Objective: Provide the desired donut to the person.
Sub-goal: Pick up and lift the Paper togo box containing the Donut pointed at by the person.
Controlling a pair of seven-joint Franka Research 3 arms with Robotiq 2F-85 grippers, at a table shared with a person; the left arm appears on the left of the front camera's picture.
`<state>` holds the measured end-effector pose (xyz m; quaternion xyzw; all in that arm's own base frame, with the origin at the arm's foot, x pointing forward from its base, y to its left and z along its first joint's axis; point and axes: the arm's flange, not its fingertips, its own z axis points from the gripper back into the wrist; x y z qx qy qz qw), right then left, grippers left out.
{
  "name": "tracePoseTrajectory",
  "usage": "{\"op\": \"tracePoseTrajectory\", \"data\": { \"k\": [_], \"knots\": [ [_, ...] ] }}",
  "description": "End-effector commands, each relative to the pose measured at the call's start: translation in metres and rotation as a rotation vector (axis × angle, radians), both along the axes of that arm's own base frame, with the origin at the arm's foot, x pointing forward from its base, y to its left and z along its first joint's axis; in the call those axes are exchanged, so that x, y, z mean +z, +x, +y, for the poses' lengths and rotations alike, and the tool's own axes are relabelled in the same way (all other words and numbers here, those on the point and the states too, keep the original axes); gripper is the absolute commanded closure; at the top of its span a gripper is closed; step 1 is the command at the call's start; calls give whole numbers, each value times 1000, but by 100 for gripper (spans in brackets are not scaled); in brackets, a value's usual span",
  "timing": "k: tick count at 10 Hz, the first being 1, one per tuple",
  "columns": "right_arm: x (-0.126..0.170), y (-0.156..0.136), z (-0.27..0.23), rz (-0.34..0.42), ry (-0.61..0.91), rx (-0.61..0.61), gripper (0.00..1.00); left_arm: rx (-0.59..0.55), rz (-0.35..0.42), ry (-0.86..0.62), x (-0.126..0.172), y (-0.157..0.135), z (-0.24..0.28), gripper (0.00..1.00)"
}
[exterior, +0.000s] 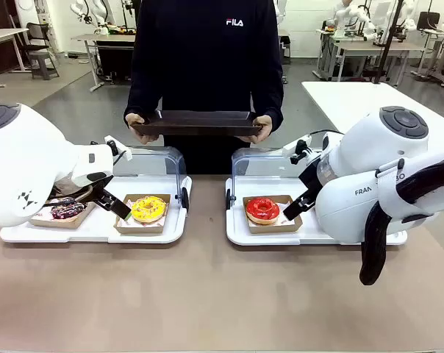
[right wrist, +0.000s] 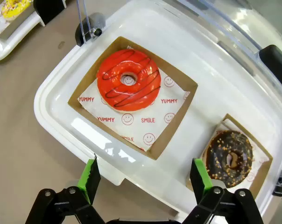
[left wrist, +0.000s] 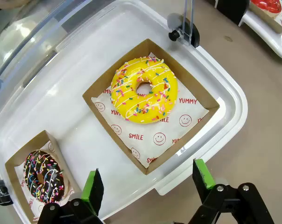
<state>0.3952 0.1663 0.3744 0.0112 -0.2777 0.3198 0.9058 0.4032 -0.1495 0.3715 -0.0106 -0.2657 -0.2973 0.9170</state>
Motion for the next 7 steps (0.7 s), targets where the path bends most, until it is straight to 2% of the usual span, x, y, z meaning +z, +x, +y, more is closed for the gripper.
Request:
{"op": "tracePoseTrajectory", "data": {
  "k": [1,7],
  "knots": [
    [0,0,0,0,0,0,0,0,0,0,0,0,0,0],
    [0,0,0,0,0,0,0,0,0,0,0,0,0,0]
  ]
}}
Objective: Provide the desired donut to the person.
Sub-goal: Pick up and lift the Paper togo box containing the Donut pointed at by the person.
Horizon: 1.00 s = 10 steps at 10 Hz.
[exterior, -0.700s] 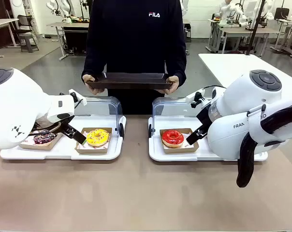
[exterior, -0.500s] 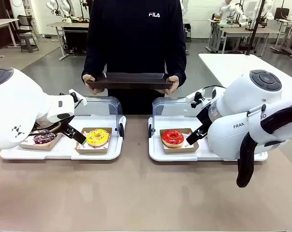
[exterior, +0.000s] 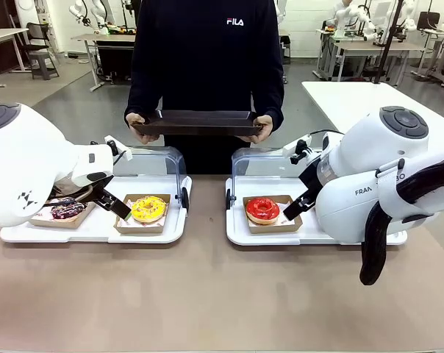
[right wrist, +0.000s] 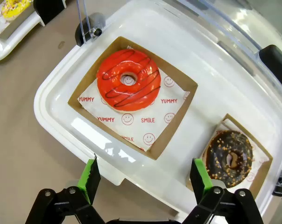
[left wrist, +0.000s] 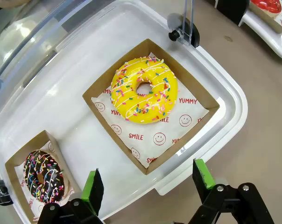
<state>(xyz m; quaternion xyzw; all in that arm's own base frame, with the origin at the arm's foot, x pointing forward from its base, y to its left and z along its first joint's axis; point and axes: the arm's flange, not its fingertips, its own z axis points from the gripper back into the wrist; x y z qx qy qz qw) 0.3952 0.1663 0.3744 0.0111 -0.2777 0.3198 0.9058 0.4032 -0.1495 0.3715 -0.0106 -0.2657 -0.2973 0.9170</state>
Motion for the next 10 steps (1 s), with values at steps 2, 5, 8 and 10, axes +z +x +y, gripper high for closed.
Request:
{"op": "tracePoseTrajectory", "data": {
  "k": [2,5,8,10],
  "knots": [
    [0,0,0,0,0,0,0,0,0,0,0,0,0,0],
    [23,-10,-1,-7,-21,52,0,-33,-12,-10,16,-12,6,0],
    [108,-47,-34,81,17,260,0,-192,37,-148,68,-54,49,0],
    [136,-56,-66,88,56,381,0,-258,0,-173,84,-66,76,0]
  ]
}}
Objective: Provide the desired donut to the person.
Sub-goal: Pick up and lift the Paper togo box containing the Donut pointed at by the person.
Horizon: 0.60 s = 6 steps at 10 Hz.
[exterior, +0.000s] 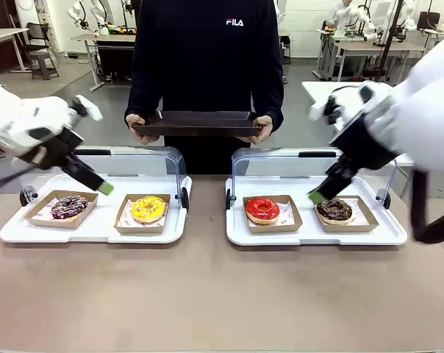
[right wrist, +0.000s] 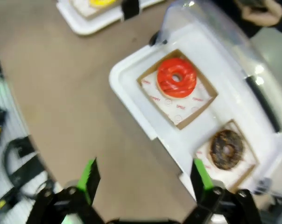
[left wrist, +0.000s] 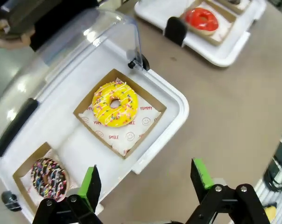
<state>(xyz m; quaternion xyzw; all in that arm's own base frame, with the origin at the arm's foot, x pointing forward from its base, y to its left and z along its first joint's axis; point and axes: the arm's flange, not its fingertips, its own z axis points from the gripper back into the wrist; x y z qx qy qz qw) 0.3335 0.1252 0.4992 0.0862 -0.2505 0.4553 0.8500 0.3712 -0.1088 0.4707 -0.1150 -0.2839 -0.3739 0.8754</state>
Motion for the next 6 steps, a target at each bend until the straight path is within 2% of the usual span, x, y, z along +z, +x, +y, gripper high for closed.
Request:
{"op": "tracePoseTrajectory", "data": {
  "k": [1,3,6],
  "knots": [
    [21,2,-44,17,36,104,0,-52,-40,-14,-10,-41,47,0],
    [36,-13,-75,-30,101,216,0,-53,-73,11,-2,-54,70,0],
    [38,-19,-105,-97,163,228,0,-75,-106,-2,-1,-65,92,0]
  ]
}}
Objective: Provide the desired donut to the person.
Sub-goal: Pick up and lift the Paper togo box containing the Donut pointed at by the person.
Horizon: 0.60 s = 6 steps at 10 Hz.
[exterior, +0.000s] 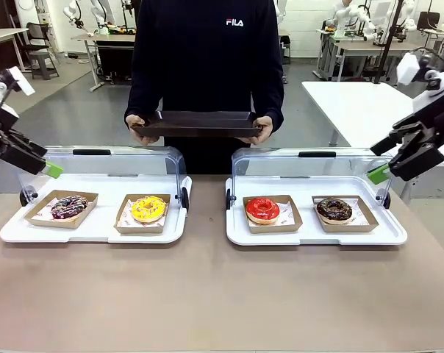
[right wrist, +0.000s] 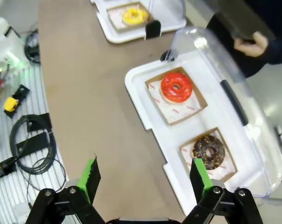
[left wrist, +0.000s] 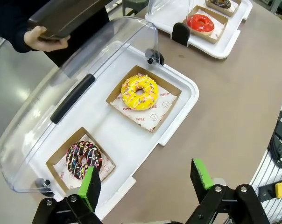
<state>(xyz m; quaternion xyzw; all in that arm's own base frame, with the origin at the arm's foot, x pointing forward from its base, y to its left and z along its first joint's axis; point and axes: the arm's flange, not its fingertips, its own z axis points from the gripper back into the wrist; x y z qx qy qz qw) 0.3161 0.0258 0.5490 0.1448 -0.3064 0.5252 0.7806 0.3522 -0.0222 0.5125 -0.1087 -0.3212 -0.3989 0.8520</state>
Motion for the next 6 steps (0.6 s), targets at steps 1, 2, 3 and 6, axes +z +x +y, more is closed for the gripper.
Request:
{"op": "tracePoseTrajectory", "data": {
  "k": [1,2,3,6],
  "knots": [
    [-14,-1,-12,-23,64,40,0,-20,-30,20,-43,-48,11,0],
    [-15,-1,-15,-40,80,54,0,-30,-45,10,-42,-50,14,0],
    [-17,-2,-17,-56,89,74,0,-40,-52,-3,-43,-50,17,0],
    [-23,-8,-23,-95,137,120,0,-41,-45,-4,-42,-50,17,0]
  ]
}}
